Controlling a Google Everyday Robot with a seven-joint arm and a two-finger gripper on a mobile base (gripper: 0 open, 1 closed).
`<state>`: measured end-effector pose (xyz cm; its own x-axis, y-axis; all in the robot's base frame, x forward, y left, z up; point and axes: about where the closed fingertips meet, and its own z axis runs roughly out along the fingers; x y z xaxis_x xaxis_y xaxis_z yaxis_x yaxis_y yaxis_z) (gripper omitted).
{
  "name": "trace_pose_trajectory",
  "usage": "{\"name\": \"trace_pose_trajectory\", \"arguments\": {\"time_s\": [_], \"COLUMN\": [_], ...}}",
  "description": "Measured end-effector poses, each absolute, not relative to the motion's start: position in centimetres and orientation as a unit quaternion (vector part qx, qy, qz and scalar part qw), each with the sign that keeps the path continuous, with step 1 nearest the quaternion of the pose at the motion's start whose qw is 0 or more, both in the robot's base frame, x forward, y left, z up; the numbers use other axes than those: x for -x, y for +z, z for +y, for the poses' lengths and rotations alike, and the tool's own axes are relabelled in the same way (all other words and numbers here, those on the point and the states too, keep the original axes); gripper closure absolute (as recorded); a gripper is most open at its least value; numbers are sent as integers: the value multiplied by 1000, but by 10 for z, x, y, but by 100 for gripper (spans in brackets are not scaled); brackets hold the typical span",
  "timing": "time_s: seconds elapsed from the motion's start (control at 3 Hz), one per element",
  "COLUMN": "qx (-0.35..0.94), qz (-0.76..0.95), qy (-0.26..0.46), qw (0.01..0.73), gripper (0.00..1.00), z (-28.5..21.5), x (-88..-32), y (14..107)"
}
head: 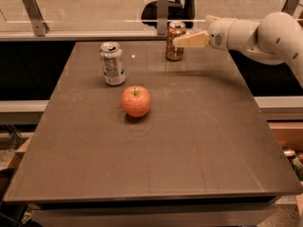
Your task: Pick orange can
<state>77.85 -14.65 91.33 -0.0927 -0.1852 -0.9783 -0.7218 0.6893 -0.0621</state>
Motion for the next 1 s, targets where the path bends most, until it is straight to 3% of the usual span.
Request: {"name": "trace_pose_trajectory", "arguments": {"time_s": [1.0], "qx": [298], "qz": [697], "qy": [259], "qw": [599], "gripper": [0], "z": [-117], "x": [-796], "y": [884]}}
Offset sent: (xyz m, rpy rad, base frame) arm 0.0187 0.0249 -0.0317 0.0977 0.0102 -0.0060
